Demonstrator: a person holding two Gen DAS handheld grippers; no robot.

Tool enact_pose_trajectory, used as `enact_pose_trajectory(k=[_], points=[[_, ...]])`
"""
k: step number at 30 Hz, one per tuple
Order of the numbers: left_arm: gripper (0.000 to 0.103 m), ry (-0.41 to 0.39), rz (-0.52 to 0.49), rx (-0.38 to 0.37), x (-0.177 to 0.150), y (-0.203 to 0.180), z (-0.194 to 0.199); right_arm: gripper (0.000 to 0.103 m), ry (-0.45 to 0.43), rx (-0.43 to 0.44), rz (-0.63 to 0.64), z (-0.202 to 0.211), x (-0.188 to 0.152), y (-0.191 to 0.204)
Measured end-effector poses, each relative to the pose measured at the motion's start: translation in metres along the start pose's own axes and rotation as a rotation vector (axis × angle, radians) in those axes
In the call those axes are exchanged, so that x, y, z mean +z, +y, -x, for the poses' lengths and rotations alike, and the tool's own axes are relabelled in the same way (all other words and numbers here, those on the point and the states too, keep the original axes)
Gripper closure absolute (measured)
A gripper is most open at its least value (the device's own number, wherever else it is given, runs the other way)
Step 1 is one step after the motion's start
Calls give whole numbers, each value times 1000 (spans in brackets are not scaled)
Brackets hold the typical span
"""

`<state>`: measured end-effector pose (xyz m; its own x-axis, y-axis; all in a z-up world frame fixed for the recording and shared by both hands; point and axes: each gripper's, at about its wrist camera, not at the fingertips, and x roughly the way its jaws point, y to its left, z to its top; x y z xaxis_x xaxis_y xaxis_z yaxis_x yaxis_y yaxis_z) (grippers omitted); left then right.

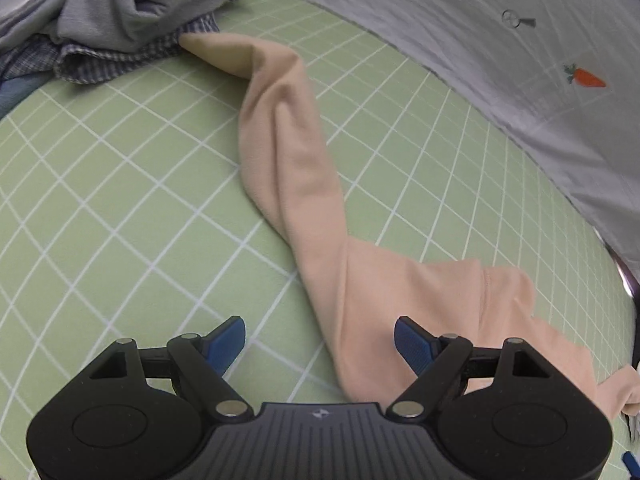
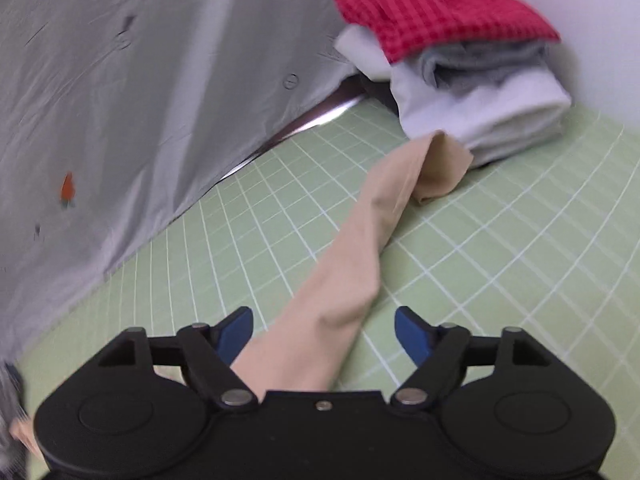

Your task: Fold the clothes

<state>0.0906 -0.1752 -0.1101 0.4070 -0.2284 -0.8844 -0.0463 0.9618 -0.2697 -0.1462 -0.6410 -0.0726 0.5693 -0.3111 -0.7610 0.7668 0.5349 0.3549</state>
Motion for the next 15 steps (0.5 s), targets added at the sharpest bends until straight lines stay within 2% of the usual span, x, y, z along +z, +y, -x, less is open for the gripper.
enact_pose_trajectory(k=[2,4,5,6,7,9,10,11,12,13,15], points=[[21,-3,-15,5,5,-4,-6,24,49,31,-66,-20,9,-6],[23,-5,-31,11,9,-7,-12,24,96,0,-34,-40,11,3],[29,-7,-39,13,12,-9,-15,24,106,-13,9,-46,9,9],[43,-8,-46,16,14,-11,-18,24,116,-26,53,-53,8,15],[49,-9,-54,19,16,-13,-22,25,131,-43,78,-59,7,19],[84,-11,-54,11,22,-13,-25,34,97,-21,99,-56,20,24],[86,-17,-44,4,26,-12,-26,41,79,-9,109,-54,26,27],[92,-27,-43,-4,31,-13,-25,69,61,3,119,-52,33,30],[92,-41,-47,-13,37,-14,-23,88,44,15,129,-50,40,32],[93,-78,-71,-23,48,-21,-16,98,26,26,140,-49,46,35],[93,-153,-118,-43,71,-34,-1,98,-10,50,160,-45,59,40]])
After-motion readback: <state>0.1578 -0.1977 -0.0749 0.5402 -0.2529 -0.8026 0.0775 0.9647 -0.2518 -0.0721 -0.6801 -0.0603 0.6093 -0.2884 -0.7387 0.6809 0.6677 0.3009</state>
